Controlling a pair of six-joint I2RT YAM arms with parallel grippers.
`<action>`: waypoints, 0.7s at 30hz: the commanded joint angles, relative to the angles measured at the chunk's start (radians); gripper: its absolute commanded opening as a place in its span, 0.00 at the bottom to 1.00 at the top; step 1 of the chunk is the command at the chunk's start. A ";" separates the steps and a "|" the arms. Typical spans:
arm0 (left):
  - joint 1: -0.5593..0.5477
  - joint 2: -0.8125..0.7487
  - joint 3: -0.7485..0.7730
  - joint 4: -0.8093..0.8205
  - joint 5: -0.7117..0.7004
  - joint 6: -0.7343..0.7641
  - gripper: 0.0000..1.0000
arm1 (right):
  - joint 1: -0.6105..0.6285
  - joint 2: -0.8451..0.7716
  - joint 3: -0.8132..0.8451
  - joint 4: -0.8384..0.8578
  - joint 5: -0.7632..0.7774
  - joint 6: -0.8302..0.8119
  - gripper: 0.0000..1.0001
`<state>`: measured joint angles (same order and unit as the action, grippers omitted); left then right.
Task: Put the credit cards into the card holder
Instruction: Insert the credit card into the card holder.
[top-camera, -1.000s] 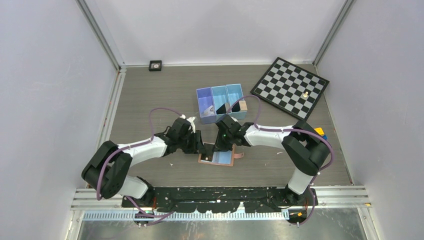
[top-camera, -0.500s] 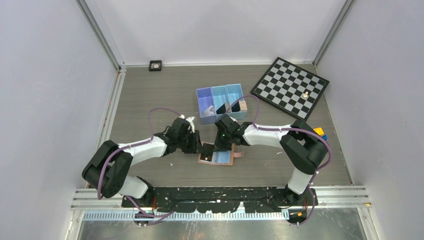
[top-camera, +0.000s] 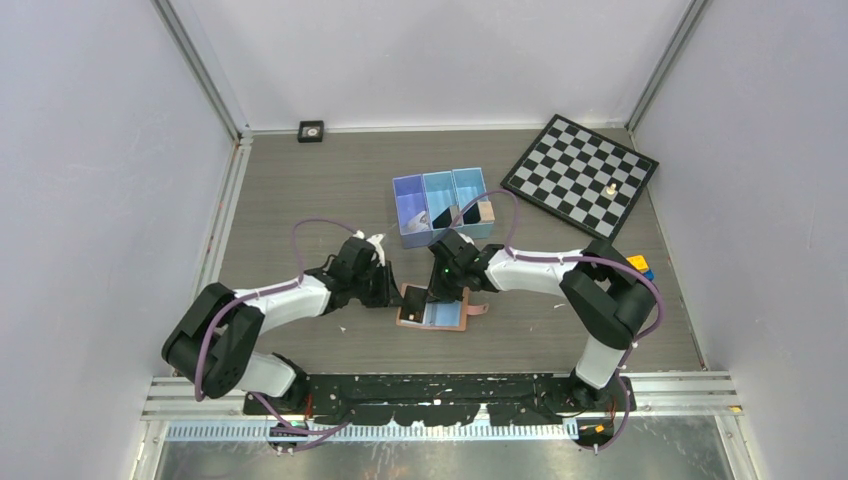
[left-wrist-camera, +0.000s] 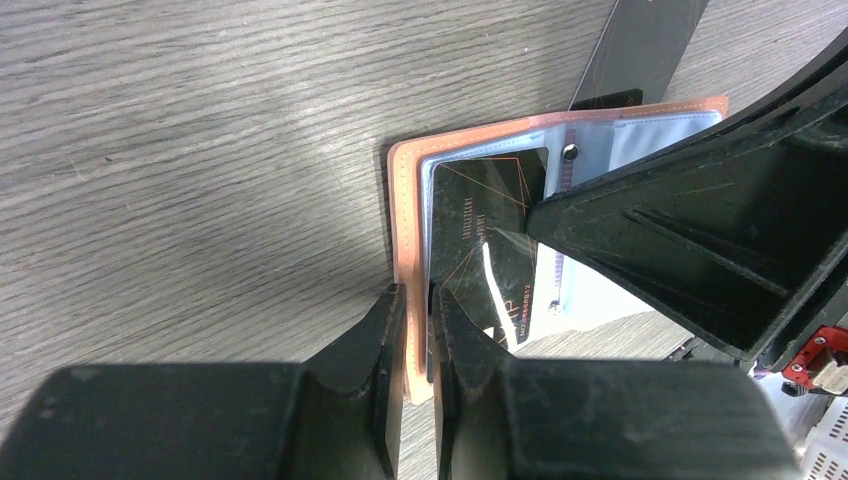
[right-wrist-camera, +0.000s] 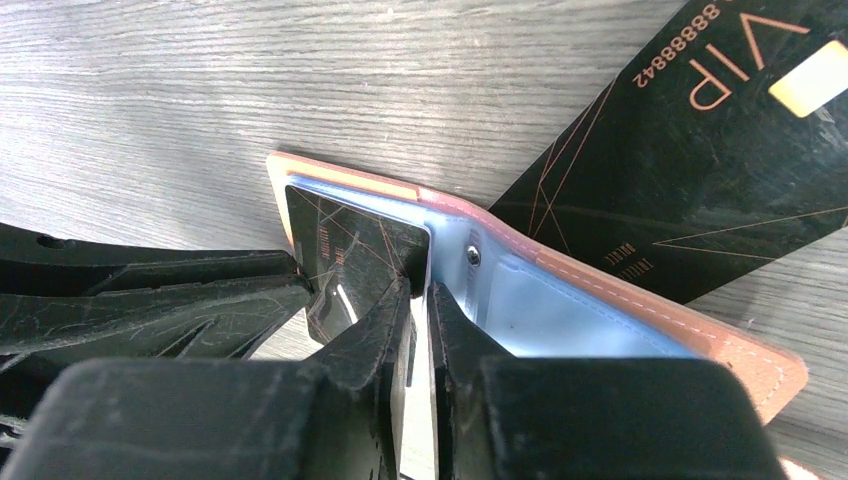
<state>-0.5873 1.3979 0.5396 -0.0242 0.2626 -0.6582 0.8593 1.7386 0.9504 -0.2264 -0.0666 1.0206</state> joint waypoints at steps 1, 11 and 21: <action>-0.006 0.008 -0.033 0.019 0.004 -0.007 0.14 | 0.017 -0.024 0.015 0.037 0.016 0.013 0.17; -0.004 -0.010 -0.046 0.020 0.029 -0.021 0.25 | 0.031 -0.030 0.021 0.064 0.005 0.027 0.18; -0.003 0.002 -0.055 0.082 0.074 -0.033 0.38 | 0.045 -0.054 0.029 0.045 0.043 0.026 0.12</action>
<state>-0.5854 1.3880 0.5144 0.0315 0.3008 -0.6815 0.8795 1.7298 0.9504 -0.2329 -0.0273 1.0245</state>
